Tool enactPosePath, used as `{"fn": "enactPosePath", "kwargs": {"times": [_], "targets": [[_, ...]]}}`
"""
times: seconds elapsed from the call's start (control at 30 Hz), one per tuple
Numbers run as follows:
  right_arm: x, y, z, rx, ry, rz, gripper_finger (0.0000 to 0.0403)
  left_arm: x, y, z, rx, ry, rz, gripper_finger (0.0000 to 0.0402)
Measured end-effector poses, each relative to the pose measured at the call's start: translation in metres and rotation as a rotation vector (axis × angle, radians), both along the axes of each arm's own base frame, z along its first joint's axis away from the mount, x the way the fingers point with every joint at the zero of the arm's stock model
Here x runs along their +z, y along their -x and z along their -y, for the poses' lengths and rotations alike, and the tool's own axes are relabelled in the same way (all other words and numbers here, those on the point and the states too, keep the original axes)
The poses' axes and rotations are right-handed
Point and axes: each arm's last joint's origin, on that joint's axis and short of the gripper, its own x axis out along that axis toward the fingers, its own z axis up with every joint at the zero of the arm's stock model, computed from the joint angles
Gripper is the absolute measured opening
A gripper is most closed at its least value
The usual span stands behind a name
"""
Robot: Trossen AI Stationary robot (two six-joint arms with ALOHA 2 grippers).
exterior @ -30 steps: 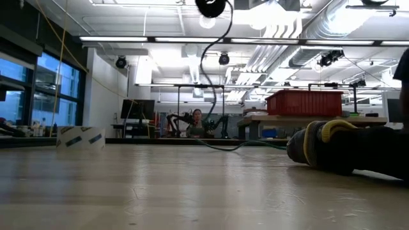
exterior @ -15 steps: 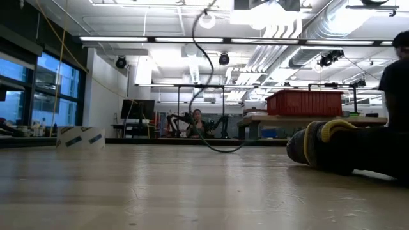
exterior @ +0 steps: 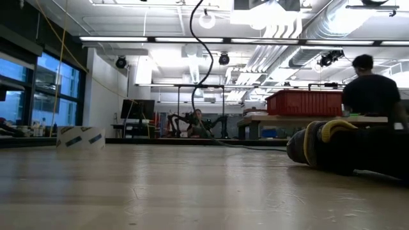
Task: Coil cords
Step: Coil the green wire on the spool
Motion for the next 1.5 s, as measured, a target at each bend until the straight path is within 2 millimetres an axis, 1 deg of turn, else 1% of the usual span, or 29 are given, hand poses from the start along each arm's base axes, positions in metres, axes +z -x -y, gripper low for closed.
{"fn": "enactPosePath", "kwargs": {"times": [0.2, 0.37, 0.53, 0.67, 0.77, 0.87, 0.93, 1.07, 1.2, 1.3, 1.4, 1.5], "targets": [[-0.001, -0.002, -0.001, -0.003, -0.017, -0.002, 0.0, -0.001, -0.005, 0.0, 0.002, -0.024, 0.007, 0.0157], [-0.002, -0.002, -0.002, -0.003, -0.017, -0.006, 0.0, 0.004, -0.004, 0.001, -0.016, -0.06, 0.052, 0.0157], [-0.004, -0.006, -0.001, -0.005, -0.023, -0.006, 0.0, 0.004, -0.004, -0.002, -0.005, -0.071, 0.053, 0.0156], [-0.006, -0.008, -0.003, 0.007, -0.021, -0.007, 0.0, 0.005, -0.004, -0.002, -0.019, -0.075, 0.056, 0.0147], [-0.006, -0.01, -0.004, 0.011, -0.019, -0.003, 0.0, 0.004, -0.004, -0.002, -0.022, -0.075, 0.055, 0.0132], [-0.007, -0.012, -0.005, 0.015, -0.017, 0.007, 0.0, 0.004, -0.004, -0.002, -0.022, -0.075, 0.054, 0.0107], [-0.006, -0.012, -0.005, 0.017, -0.016, 0.016, 0.0, 0.005, -0.004, -0.002, -0.003, -0.072, 0.057, 0.0081], [-0.005, -0.012, -0.005, 0.017, -0.015, 0.023, 0.0, 0.01, -0.003, -0.002, 0.003, -0.069, 0.113, 0.0014], [-0.004, -0.013, -0.005, 0.018, 0.013, 0.031, 0.0002, 0.011, -0.002, -0.002, -0.003, -0.04, 0.126, 0.0005], [-0.003, -0.01, -0.005, 0.016, 0.02, 0.031, 0.001, 0.011, -0.001, -0.002, -0.009, -0.041, 0.123, 0.0003], [0.005, 0.002, -0.004, -0.006, 0.048, 0.038, 0.0031, 0.013, 0.002, -0.002, -0.007, -0.031, 0.129, 0.0002], [0.016, 0.021, -0.002, -0.068, 0.077, 0.036, 0.0067, 0.016, 0.008, -0.006, 0.003, 0.012, 0.148, 0.0002]]}}
